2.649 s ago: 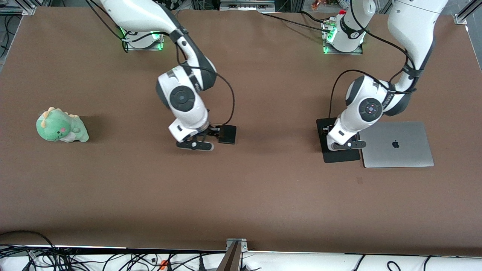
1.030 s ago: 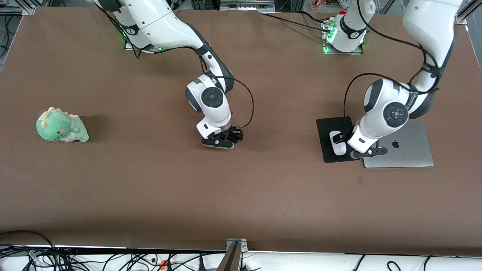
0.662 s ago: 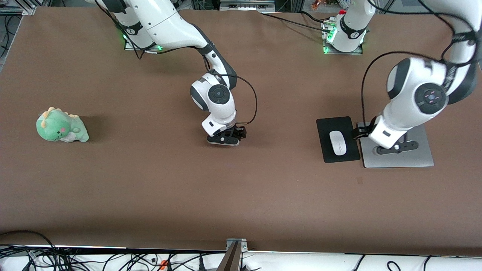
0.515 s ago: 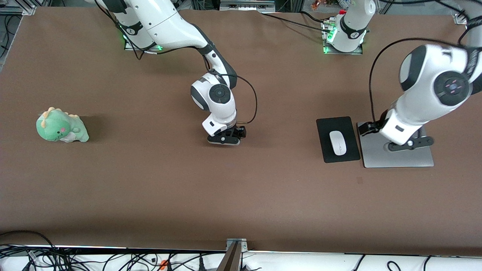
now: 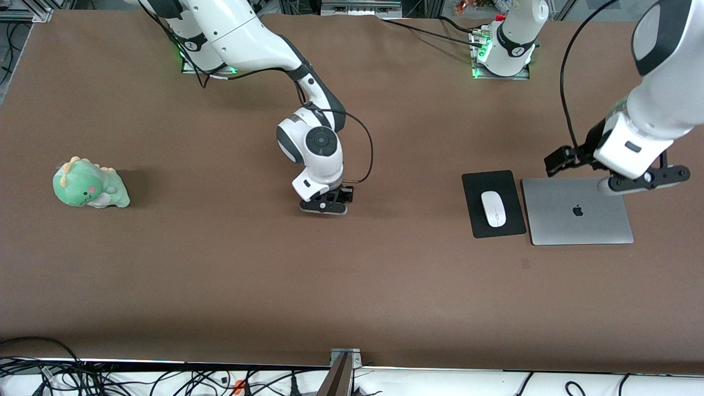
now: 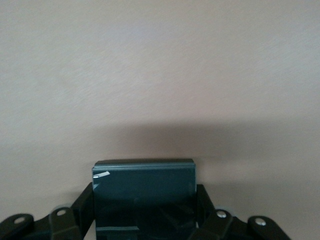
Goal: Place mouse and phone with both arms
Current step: 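Retract the left gripper while the right gripper carries the phone, then carry the black phone with the right gripper beside the green plush toy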
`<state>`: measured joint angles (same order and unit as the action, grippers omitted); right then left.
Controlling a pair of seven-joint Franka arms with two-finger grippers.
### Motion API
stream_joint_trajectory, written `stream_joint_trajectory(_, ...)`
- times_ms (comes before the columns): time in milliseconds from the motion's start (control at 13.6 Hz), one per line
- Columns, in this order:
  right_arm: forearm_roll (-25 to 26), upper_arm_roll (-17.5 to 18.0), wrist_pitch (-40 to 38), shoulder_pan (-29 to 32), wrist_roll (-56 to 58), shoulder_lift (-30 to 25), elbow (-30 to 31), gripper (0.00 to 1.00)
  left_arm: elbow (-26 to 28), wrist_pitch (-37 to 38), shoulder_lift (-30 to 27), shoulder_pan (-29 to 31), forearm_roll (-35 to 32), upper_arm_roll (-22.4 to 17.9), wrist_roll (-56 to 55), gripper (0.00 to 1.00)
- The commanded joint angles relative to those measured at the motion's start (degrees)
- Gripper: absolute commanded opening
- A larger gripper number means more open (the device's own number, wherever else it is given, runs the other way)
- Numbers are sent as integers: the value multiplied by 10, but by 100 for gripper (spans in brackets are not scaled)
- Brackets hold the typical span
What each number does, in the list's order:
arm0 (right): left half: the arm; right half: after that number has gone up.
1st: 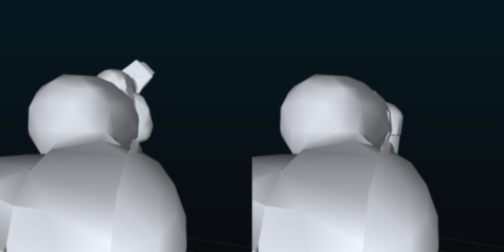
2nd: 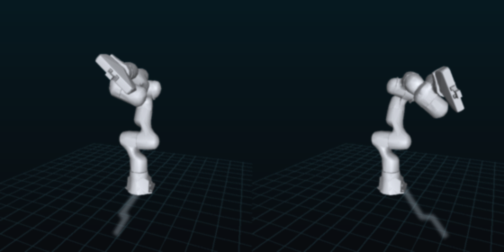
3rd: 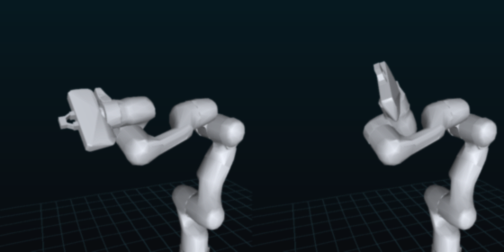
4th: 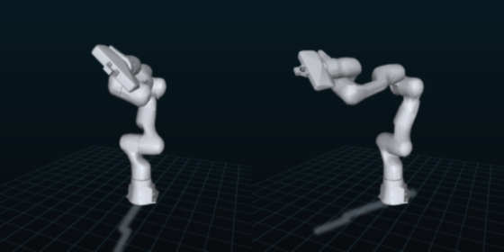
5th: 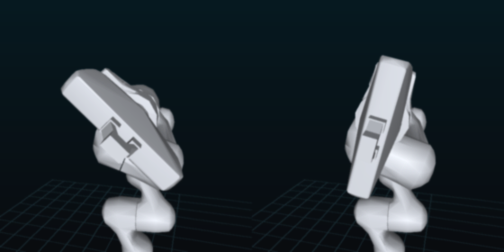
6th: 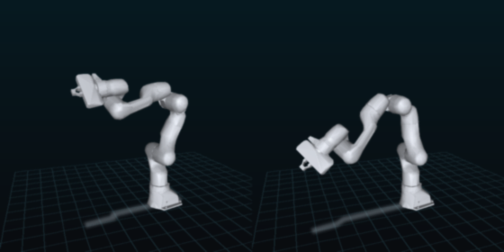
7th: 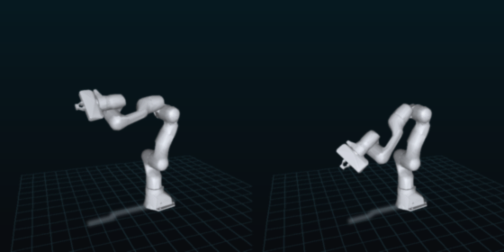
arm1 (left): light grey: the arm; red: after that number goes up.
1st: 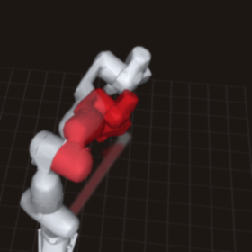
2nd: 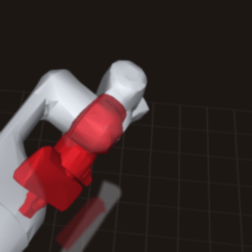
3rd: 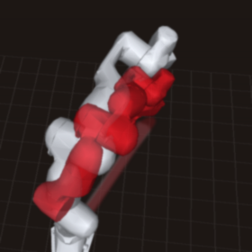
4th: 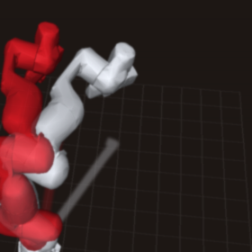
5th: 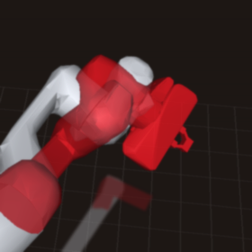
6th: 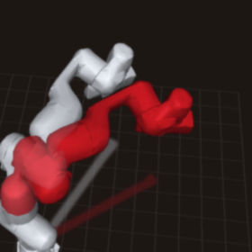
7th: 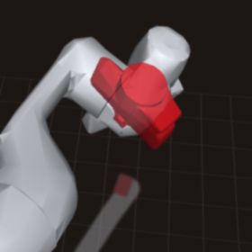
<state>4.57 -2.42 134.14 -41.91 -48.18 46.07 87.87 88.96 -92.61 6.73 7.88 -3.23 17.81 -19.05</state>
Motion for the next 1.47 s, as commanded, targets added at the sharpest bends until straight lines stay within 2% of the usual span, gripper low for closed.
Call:
stream_joint_trajectory(0,-10,9,-135,48,85,-12,-75,39,3,20,-31,-56,12,-70,46,100)
stream_joint_trajectory(147,-62,8,-207,95,202,-23,-116,39,13,20,-46,-107,31,-140,63,100)
stream_joint_trajectory(294,-98,4,-226,151,308,-47,-122,39,42,11,-71,-138,32,-172,82,100)
stream_joint_trajectory(442,-102,3,-239,198,366,-57,-113,37,39,14,-73,-135,31,-166,82,100)
stream_joint_trajectory(589,-100,1,-252,237,371,-63,-106,37,39,16,-73,-135,31,-166,80,100)
stream_joint_trajectory(736,-101,-16,-243,256,377,-82,-73,37,38,16,-73,-135,31,-166,78,100)
stream_joint_trajectory(810,-102,-24,-223,263,379,-103,-37,37,38,17,-73,-135,31,-166,76,100)
stream_joint_trajectory(1030,-102,-28,-83,296,422,-187,146,35,37,18,-71,-131,31,-167,78,100)
stream_joint_trajectory(1177,-103,-36,-16,315,431,-217,228,35,36,25,-71,-130,28,-168,80,100)
stream_joint_trajectory(1398,-103,-64,127,324,474,-237,347,35,36,25,-70,-131,28,-166,76,100)
